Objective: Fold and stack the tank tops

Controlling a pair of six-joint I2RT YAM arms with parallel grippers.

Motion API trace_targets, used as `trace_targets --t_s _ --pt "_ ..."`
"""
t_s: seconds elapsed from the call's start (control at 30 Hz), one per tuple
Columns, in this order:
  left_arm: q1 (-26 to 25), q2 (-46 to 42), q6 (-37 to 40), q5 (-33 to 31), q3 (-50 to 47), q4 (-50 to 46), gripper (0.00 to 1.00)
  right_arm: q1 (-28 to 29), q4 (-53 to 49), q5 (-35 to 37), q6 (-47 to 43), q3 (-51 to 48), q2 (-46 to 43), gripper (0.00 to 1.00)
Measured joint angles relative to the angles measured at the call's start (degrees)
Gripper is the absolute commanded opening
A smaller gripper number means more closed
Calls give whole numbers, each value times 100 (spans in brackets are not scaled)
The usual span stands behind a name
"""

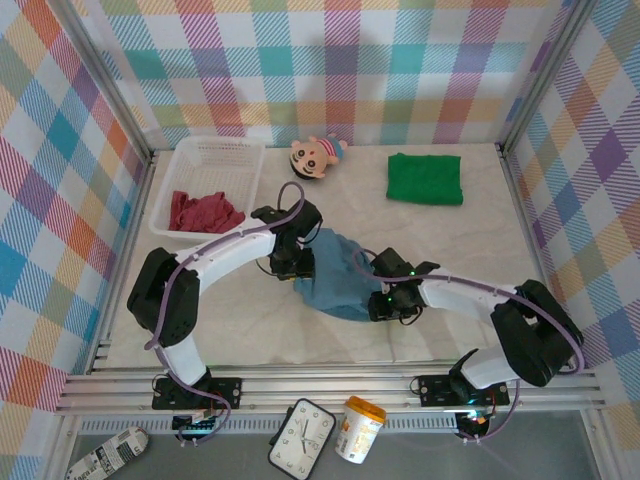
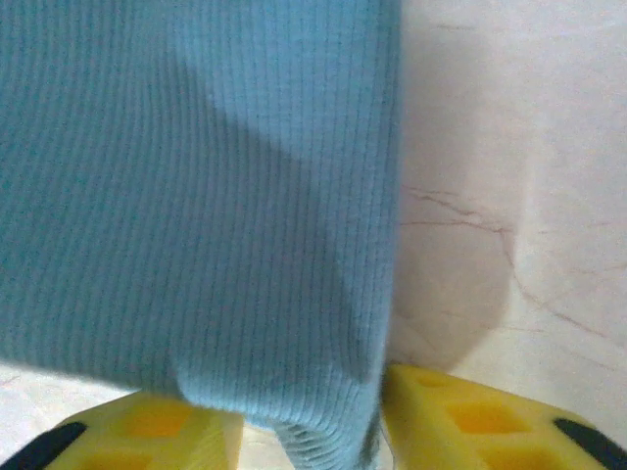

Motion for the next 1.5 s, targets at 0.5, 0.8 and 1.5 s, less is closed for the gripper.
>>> trace_targets --t_s 0.5,0.8,1.5 --pt "155 -1224 17 -74 -1604 706 47 -1115 474 -774 409 -647 -1001 0" --pt "155 -953 -83 208 -2212 1635 43 -1305 601 -1025 409 -723 -968 0" --pt "271 -1495 540 -448 1093 -533 0 -2299 125 -1266 -424 1084 -2566 0"
